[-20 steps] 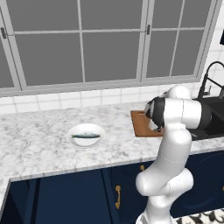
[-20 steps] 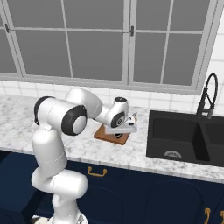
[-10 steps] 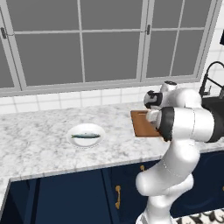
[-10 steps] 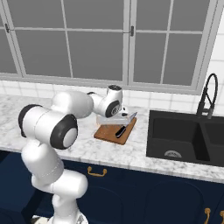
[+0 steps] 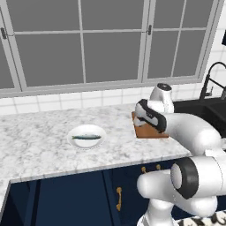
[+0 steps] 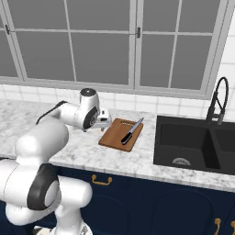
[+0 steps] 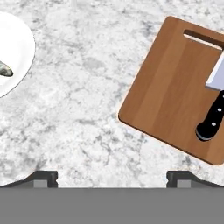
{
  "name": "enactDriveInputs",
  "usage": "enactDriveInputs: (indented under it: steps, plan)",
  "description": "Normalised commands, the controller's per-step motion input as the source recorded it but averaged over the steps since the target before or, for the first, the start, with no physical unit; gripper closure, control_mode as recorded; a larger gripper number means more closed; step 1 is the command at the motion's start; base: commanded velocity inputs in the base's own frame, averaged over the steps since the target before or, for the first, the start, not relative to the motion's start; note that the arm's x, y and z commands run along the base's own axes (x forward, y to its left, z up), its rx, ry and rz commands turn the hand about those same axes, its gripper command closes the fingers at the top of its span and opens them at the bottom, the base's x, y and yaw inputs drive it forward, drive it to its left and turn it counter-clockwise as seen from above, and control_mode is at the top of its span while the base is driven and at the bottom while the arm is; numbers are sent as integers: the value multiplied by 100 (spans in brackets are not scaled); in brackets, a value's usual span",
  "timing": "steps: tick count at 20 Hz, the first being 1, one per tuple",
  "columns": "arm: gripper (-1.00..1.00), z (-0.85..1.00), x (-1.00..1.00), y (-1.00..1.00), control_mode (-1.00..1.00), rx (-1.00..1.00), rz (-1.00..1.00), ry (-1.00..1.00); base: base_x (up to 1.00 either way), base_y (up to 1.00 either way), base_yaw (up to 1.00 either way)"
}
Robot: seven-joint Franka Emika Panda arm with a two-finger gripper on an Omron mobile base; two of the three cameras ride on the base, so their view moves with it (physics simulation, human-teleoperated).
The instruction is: Pick up the knife from the drawer and place it on the cutting board. Then place the meat from the plate to the cutting board.
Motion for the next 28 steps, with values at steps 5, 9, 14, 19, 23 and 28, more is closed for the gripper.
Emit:
enactDriveInputs:
  steps: [5,9,14,19,23,28]
  plan:
    - [-100,31,-33,100,-100,-10,11,-29,0,0,0]
    - [-100,30,-2,92,-100,-4,15,-11,0,0,0]
    - [-100,30,20,72,-100,14,20,7,0,0,0]
    - [-100,24,6,95,-100,2,27,8,0,0,0]
    - [-100,24,1,83,-100,-1,19,6,0,0,0]
    - [-100,0,5,31,-100,-10,0,3,0,0,0]
